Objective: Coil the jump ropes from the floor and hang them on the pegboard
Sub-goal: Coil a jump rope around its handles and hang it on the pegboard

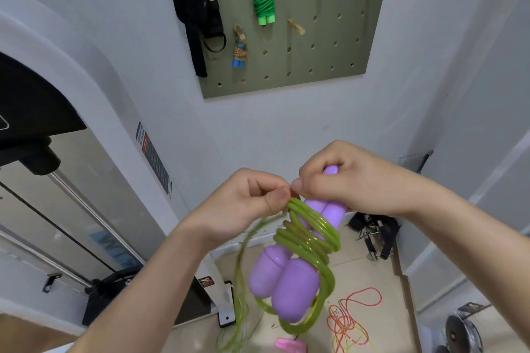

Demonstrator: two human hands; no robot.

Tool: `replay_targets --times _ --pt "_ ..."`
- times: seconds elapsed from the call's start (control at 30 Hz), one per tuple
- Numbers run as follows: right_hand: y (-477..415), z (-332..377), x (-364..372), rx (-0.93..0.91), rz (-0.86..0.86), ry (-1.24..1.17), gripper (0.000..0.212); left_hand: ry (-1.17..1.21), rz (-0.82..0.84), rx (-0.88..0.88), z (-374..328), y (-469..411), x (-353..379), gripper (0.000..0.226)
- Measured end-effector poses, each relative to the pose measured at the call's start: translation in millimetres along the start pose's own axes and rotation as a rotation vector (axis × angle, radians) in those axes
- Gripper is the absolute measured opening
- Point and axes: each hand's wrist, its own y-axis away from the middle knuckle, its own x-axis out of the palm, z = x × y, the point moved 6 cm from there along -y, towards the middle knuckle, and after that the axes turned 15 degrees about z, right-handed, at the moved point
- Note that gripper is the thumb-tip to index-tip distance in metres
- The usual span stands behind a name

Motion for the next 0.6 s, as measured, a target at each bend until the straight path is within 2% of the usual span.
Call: replay_targets --times 0.03,0.1,0.17,0.2,0.23,0.27,0.3,0.33,0.37,0.43,0.47,0.5,0.53,0.57,0.6 --pt "-0.6 0.5 1.0 -0.017 -0.017 -0.095 0.046 0.114 0.004 0.043 -1.0 -3.0 3.4 0.026" --pt "-2.3 -3.3 0.4 -0.045 -0.102 -0.29 0.042 0.203 -0.107 0.026 20.7 -2.7 2.7 0.04" --pt "-5.1 -10.1 0.2 -0.076 -0.186 -0.469 0.041 0.122 -0.337 -0.084 67.5 6.9 -4.6 0.061" --pt "-6.6 -12.6 1.3 -0.086 -0.219 -0.534 0.043 0.018 -0.469 -0.111 83.2 15.0 -7.8 0.064" --pt "-7.9 -15.2 3.1 -0.088 -0.253 -0.592 0.046 0.04 -0.502 -0.107 82.6 13.2 -4.5 0.045" --pt "-8.8 -19.1 5.0 -0.082 -0.291 -0.655 0.048 -0.116 -0.574 -0.1 77.4 12.0 -5.6 0.017" --pt "-9.3 -23.4 6.8 -0.072 -0.335 -0.726 0.047 -0.089 -0.627 -0.068 69.4 5.7 -3.1 0.01" --pt "-9.6 -27.8 8.5 -0.064 -0.377 -0.79 0.045 -0.128 -0.689 -0.058 58.0 2.0 -2.8 0.014" --pt "-10.6 -31.8 10.4 -0.061 -0.407 -0.842 0.043 0.079 -0.659 -0.016 40.7 -5.3 4.3 0.016" --pt "-12.1 -36.2 14.3 -0.051 -0.445 -0.86 0.042 0.109 -0.71 -0.108 52.3 -2.4 -4.0 0.027" --pt "-11.2 -36.1 15.4 -0.042 -0.47 -0.822 0.043 -0.035 -0.728 -0.243 63.5 4.1 -10.0 0.032" --pt "-8.9 -34.4 15.2 -0.035 -0.501 -0.747 0.046 -0.135 -0.699 -0.291 72.3 8.4 -12.5 0.031" --pt "-5.7 -31.3 13.5 -0.032 -0.538 -0.65 0.049 -0.126 -0.714 -0.338 78.5 13.3 -14.9 0.024" --pt "-3.0 -26.4 10.9 -0.034 -0.576 -0.562 0.052 -0.136 -0.704 -0.347 84.2 15.8 -17.5 0.029" --pt "-0.7 -21.9 8.2 -0.043 -0.614 -0.511 0.054 -0.073 -0.624 -0.391 72.6 11.2 -12.9 0.044"
